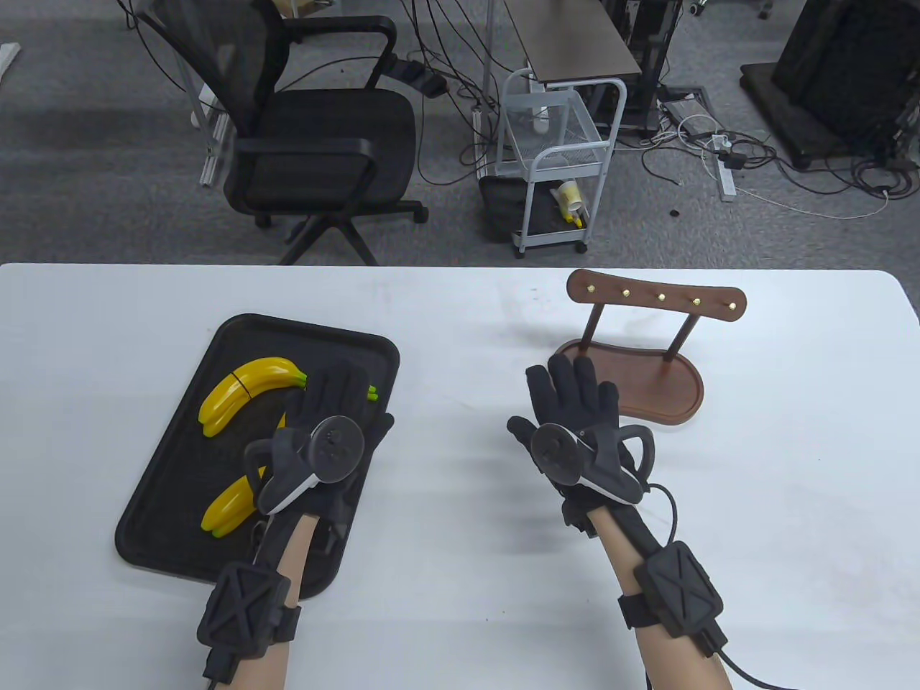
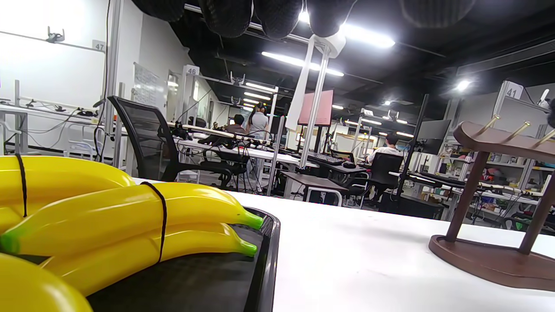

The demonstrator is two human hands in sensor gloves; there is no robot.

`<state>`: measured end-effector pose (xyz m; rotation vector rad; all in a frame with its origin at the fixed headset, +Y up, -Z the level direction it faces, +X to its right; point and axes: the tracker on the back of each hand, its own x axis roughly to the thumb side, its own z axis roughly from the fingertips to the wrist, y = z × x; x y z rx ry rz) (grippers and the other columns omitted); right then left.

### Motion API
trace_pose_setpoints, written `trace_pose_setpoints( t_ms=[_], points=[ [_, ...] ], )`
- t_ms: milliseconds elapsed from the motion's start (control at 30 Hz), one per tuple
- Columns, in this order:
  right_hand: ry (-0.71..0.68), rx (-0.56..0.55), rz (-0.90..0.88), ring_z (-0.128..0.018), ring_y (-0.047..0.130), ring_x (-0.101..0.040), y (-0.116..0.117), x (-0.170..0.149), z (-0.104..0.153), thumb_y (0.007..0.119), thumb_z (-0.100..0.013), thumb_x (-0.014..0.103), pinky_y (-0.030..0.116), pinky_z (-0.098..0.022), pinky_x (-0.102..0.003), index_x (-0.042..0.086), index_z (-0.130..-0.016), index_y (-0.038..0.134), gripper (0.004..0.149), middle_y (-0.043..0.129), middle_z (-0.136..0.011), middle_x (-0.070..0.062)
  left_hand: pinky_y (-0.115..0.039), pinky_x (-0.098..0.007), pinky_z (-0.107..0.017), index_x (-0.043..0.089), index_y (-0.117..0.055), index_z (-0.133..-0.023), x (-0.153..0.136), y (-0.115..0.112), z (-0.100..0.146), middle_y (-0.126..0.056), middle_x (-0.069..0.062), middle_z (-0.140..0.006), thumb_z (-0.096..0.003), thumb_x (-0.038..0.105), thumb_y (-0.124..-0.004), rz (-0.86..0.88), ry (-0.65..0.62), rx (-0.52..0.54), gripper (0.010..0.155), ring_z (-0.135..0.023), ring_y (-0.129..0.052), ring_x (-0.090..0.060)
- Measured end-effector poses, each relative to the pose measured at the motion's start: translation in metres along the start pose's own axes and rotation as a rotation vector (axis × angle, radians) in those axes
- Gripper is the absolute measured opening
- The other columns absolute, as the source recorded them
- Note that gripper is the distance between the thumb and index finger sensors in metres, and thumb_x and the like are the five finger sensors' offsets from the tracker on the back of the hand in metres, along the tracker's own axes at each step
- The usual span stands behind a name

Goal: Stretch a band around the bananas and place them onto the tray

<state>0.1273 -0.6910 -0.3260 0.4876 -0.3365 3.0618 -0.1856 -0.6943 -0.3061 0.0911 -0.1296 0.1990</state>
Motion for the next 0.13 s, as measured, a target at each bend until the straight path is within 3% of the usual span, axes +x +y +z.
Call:
trace_pose_setpoints(
  t_ms=[133],
  points=[
    [0.0, 0.004, -0.002, -0.107, 0.03, -0.053, 0.0001, 0.0001, 0.0003, 0.049, -0.06, 0.056, 0.046, -0.066, -0.074, 0.013, -0.118, 0.037, 0.074, 0.037, -0.121, -0.025, -0.04, -0.067, -0.08, 0.028, -0.039, -0.118, 0.0001, -0.0003, -0.0001, -0.034, -0.007, -0.131, -0.0595, 0.06, -0.052, -0.001, -0.002, -0.001, 0.068, -0.121, -0.04, -0.043]
  ],
)
